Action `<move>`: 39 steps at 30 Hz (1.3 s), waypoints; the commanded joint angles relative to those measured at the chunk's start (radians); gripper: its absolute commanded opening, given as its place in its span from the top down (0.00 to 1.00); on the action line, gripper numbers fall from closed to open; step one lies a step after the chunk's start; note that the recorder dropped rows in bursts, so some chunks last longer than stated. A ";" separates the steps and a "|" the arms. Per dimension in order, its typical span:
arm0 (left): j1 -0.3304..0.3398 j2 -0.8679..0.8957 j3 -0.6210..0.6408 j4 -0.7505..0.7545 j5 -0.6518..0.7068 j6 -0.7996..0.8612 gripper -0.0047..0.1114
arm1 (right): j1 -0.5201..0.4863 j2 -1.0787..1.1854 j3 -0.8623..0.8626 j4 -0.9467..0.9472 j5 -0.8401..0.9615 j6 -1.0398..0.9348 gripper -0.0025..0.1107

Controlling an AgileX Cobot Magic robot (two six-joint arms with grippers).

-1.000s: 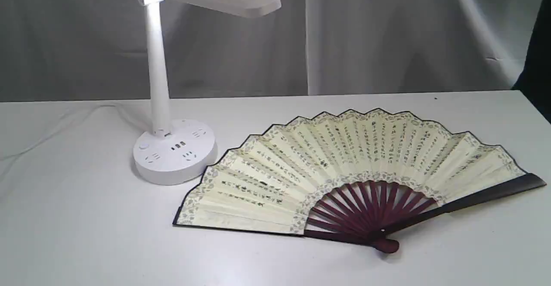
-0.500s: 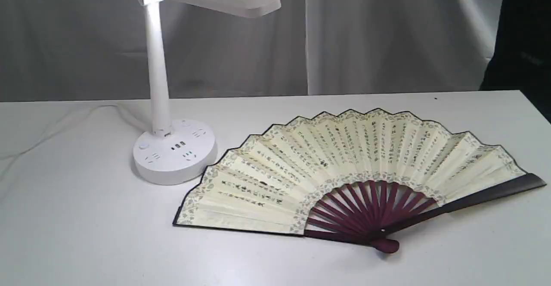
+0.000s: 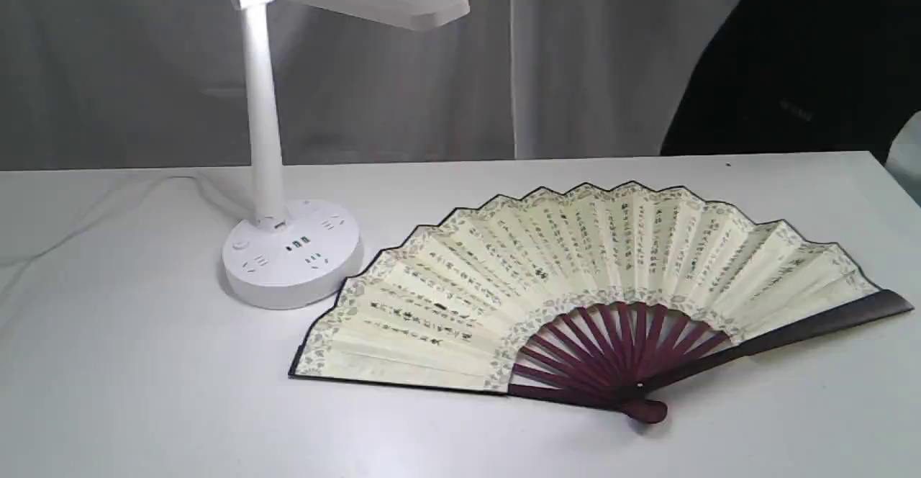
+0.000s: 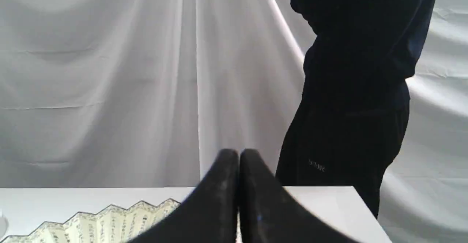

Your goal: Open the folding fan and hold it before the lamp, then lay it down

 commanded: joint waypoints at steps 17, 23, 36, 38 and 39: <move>-0.005 -0.003 0.099 -0.004 0.159 -0.004 0.96 | 0.000 -0.005 0.133 0.005 0.083 -0.075 0.98; -0.005 -0.003 0.099 -0.004 0.247 -0.004 0.96 | 0.000 -0.005 0.133 0.005 0.105 -0.075 0.98; -0.005 -0.003 0.099 -0.004 0.249 -0.004 0.96 | 0.000 -0.005 0.133 0.005 0.105 -0.075 0.98; -0.005 -0.003 0.099 -0.004 0.249 -0.004 0.96 | 0.000 -0.005 0.133 0.005 0.105 -0.075 0.98; -0.005 -0.003 0.099 -0.004 0.249 -0.001 0.96 | 0.000 -0.005 0.133 0.005 0.105 -0.075 0.98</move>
